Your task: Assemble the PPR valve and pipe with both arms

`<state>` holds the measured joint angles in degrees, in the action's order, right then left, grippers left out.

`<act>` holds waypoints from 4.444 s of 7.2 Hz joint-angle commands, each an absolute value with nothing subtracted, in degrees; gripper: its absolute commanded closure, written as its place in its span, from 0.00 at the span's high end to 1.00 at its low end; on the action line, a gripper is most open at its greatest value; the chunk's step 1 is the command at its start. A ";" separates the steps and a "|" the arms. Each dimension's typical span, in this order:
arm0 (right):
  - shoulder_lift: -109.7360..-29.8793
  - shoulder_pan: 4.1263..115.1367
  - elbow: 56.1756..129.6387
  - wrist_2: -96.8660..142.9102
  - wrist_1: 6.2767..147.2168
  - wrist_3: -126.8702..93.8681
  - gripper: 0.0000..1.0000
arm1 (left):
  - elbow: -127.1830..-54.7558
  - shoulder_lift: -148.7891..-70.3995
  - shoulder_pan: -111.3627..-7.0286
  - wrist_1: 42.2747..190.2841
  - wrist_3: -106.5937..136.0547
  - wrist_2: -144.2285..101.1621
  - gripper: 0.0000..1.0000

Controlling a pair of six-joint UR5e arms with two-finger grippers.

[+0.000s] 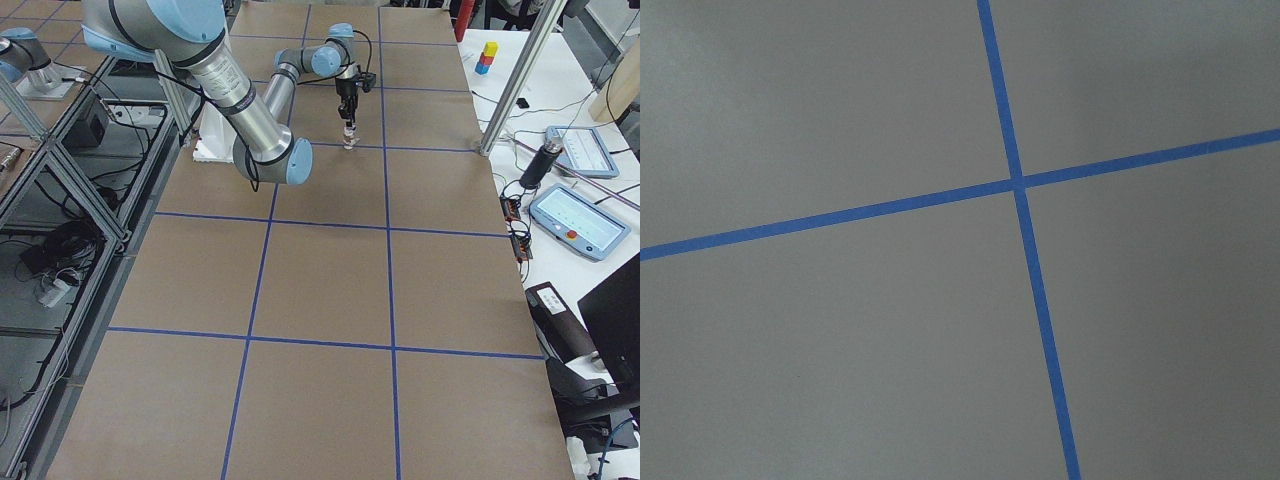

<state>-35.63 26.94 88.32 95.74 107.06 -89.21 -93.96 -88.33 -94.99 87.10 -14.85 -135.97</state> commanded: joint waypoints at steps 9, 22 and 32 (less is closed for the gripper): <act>-36.47 38.18 96.14 103.13 107.14 -78.18 0.99 | -93.43 -87.98 -95.01 86.84 -14.85 -135.79 1.00; -84.63 89.72 89.56 129.73 91.84 8.17 0.99 | -95.98 -85.60 -95.27 91.14 -14.15 -132.10 1.00; -90.53 91.58 89.91 129.90 91.76 7.65 0.99 | -97.91 -85.17 -93.69 91.58 -8.44 -132.01 1.00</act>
<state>-90.58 91.58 89.96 129.90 91.76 7.65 -97.81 -85.15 -93.72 91.51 -8.37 -132.22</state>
